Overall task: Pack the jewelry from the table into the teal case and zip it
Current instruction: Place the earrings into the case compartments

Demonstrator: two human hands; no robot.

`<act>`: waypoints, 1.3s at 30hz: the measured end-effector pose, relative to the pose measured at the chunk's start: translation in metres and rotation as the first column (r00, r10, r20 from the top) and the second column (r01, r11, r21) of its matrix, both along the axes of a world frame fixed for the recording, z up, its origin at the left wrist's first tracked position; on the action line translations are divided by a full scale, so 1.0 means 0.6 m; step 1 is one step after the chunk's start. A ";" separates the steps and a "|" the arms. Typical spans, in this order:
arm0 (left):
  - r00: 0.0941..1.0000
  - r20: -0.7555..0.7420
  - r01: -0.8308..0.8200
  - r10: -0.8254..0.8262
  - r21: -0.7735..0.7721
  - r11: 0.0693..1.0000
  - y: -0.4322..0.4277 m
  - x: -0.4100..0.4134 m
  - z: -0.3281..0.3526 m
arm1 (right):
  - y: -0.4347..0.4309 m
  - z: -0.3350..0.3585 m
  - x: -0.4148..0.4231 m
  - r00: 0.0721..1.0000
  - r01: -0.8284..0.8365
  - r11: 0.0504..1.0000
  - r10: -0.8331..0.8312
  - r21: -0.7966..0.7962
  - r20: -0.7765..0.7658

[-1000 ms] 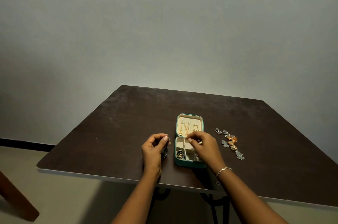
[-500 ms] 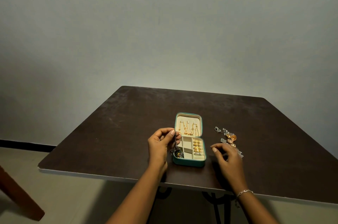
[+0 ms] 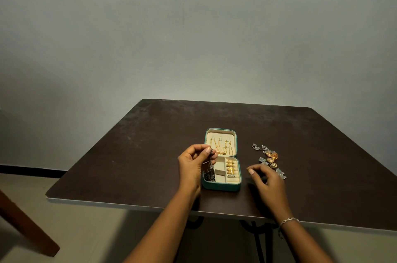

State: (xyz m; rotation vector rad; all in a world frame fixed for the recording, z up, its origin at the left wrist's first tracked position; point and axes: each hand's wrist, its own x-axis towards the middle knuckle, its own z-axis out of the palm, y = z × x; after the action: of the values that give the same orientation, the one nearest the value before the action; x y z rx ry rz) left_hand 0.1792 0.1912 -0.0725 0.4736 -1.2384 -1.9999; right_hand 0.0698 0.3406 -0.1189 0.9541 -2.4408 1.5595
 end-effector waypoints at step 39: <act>0.862 0.368 -0.119 0.349 -0.521 0.845 -0.017 -0.003 -0.077 | 0.001 -0.002 -0.004 1.000 -0.021 0.998 0.020 0.063 0.025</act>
State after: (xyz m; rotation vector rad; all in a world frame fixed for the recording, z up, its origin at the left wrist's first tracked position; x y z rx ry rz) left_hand 0.1774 0.1808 -0.1185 0.8237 -1.8009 -1.3253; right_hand 0.0671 0.3412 -0.1200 0.9791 -2.5188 1.5173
